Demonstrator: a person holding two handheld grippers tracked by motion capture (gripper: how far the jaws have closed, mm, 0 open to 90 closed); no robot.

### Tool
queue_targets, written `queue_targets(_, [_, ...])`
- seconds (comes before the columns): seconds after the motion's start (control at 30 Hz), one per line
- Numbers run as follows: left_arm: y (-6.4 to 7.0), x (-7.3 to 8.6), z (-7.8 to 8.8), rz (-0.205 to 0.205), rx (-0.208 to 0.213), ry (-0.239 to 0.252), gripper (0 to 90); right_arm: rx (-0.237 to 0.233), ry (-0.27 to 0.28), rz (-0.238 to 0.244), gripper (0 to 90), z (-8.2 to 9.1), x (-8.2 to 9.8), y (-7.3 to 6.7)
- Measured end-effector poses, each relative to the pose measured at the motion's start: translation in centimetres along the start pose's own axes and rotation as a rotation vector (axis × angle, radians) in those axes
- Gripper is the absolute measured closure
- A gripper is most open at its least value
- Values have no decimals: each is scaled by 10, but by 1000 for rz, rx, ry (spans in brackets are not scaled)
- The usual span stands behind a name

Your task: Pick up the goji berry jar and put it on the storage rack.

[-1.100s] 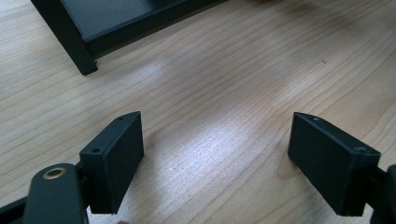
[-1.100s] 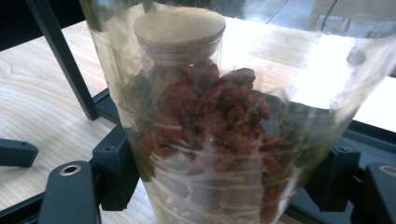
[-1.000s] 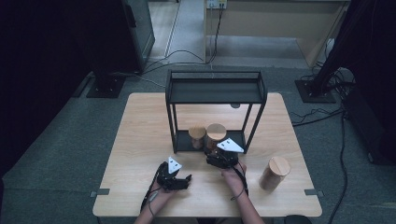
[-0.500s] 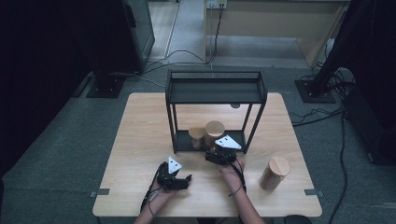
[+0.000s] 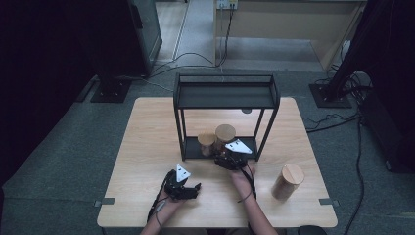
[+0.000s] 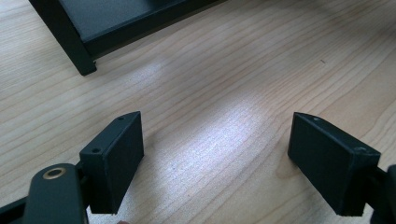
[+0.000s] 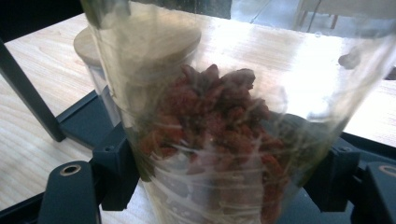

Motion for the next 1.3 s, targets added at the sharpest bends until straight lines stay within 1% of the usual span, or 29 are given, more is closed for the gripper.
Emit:
queue_targets(0.4, [0, 0, 0, -3, 2, -1, 183, 0, 1, 13, 250, -7, -5, -5])
queue_targets(0.7, [0, 0, 0, -6, 2, -2, 183, -3, 0, 40, 250, -13, -9, -9])
queue_targets(0.93, [0, 0, 0, -4, 3, -1, 183, -10, -2, 36, 250, -18, -12, -10])
queue_targets(1.3, [0, 0, 0, -5, 5, -1, 183, -4, -1, 53, 250, -28, -15, -16])
Point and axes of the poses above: each handheld gripper's, and its own axes: z roughly backward along the jaws, x roughly out of its underside, y roughly to its right, the point moved 2 cm from there along -z, roughly forward along the jaws, and after that the axes turned 6 degrees about x, right-handed, at the moved point
